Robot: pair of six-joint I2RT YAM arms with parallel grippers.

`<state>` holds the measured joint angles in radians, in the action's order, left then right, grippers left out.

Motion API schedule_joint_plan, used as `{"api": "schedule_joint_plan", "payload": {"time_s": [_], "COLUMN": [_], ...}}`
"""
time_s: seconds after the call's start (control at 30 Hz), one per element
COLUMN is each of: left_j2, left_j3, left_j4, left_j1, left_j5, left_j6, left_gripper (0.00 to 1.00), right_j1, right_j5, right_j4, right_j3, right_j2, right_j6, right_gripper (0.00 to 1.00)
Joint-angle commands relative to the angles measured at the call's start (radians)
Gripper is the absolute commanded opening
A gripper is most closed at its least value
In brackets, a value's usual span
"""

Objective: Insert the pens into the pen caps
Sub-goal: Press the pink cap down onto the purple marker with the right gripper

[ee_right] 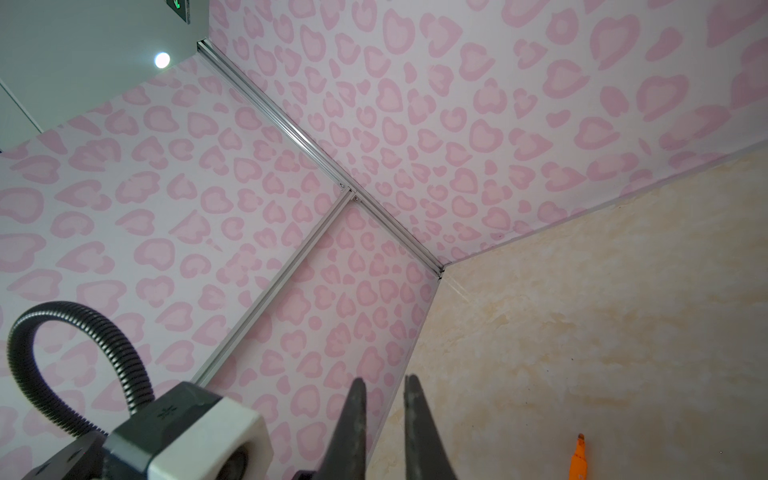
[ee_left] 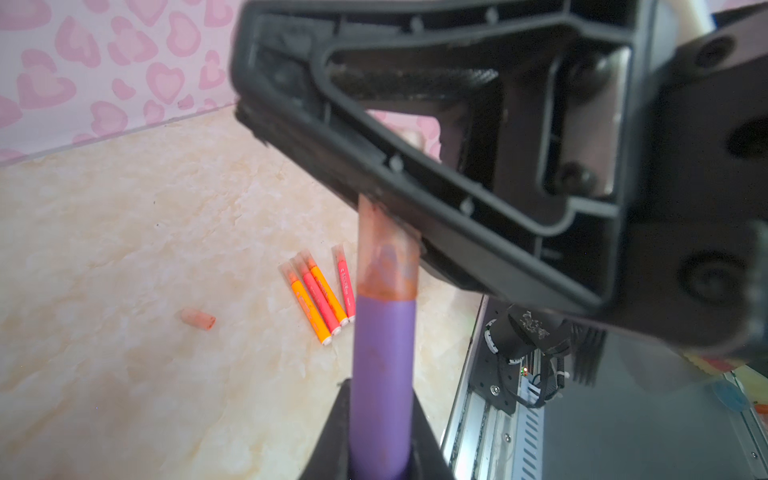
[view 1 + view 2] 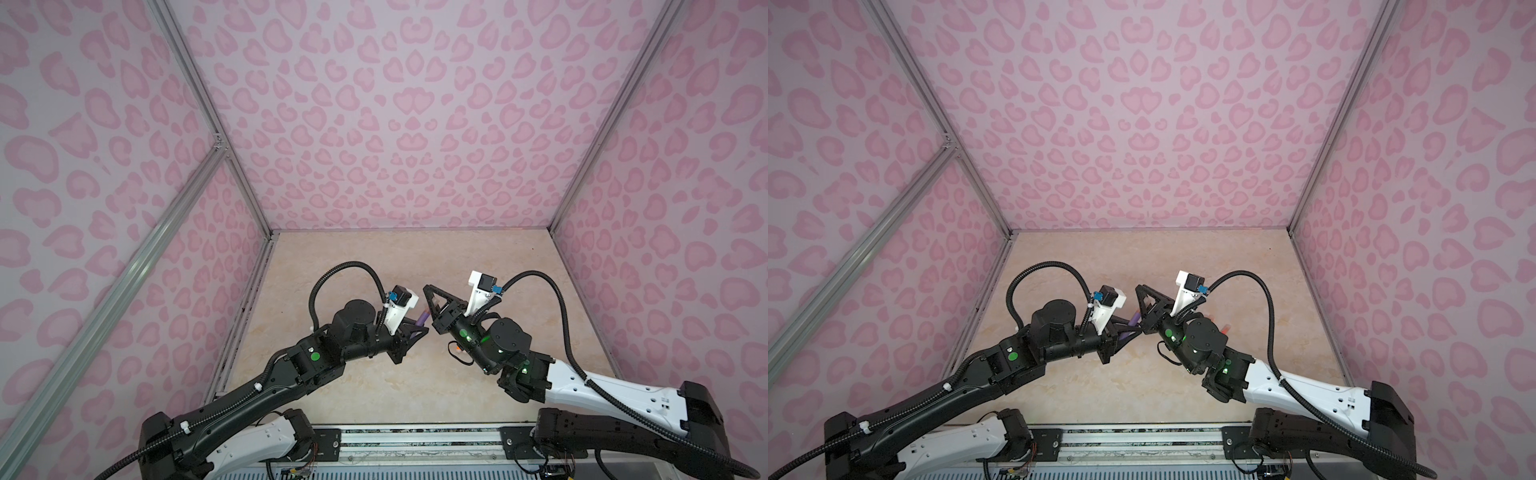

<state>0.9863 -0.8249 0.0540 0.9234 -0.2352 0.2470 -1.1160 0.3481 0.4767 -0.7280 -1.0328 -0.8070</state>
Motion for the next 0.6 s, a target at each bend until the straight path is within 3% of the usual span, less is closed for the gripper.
{"api": "schedule_joint_plan", "payload": {"time_s": [0.0, 0.2, 0.43, 0.57], "left_j2": [-0.006, -0.009, -0.009, -0.006], "left_j3": [0.028, 0.079, 0.086, 0.089], "left_j4": [-0.266, -0.307, -0.315, -0.315], "left_j1": [0.017, 0.068, 0.099, 0.102], "left_j5": [0.179, 0.182, 0.145, 0.147], "left_j6": [0.055, 0.059, 0.05, 0.057], "left_gripper": [0.04, 0.04, 0.04, 0.04], "right_j1": [-0.013, -0.011, -0.01, -0.009], "right_j5": [-0.101, -0.125, -0.116, -0.099], "right_j4": [-0.158, -0.156, -0.16, -0.169], "right_j3": [-0.004, -0.007, -0.005, -0.004], "right_j2": [0.007, 0.0, 0.008, 0.003], "right_j6": [0.057, 0.069, 0.072, 0.069], "right_gripper": [0.21, 0.26, 0.23, 0.14]}}
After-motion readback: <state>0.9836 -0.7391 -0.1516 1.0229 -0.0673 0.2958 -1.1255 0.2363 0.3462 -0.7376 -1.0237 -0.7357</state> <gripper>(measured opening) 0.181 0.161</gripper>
